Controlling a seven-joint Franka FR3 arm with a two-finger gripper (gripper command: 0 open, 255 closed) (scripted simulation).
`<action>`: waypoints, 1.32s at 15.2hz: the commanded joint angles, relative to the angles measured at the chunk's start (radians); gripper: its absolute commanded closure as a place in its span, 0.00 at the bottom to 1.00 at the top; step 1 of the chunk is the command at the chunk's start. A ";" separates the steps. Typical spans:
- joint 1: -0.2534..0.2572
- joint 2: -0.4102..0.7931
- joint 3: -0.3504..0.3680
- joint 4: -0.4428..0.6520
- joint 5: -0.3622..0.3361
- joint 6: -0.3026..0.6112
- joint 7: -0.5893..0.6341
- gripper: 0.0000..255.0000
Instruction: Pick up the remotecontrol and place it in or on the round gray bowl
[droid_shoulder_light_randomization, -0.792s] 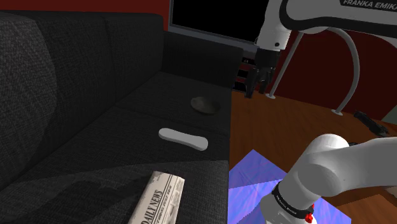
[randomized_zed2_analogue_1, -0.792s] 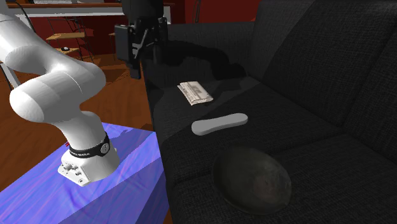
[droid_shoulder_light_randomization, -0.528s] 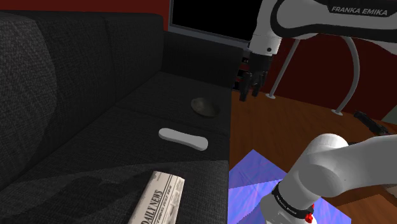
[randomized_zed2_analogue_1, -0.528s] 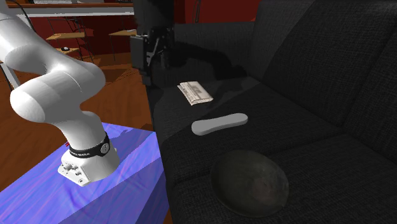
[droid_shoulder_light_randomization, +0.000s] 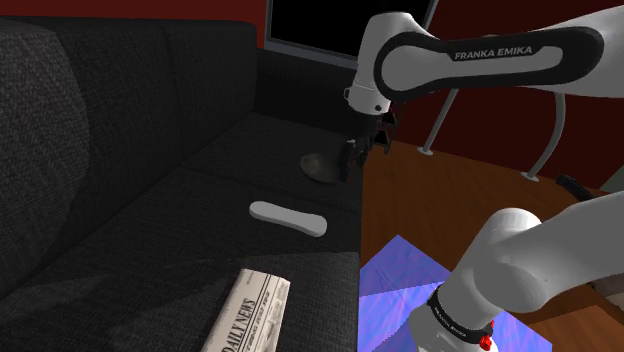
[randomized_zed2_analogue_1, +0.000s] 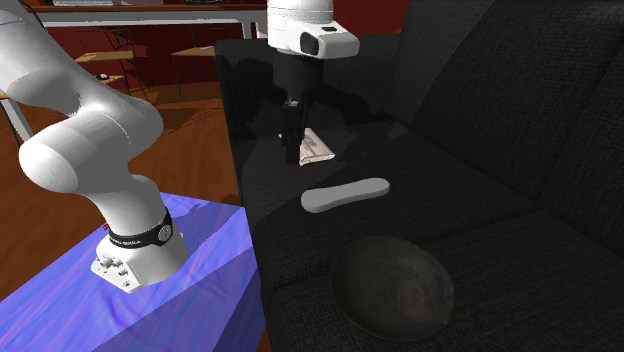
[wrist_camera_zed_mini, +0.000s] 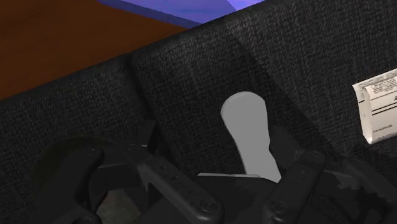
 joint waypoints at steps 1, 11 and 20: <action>0.021 0.054 0.017 -0.006 0.002 0.074 -0.020 0.00; 0.106 0.347 0.110 0.024 -0.024 0.388 -0.093 0.00; 0.117 0.473 0.131 0.002 -0.056 0.543 -0.089 0.00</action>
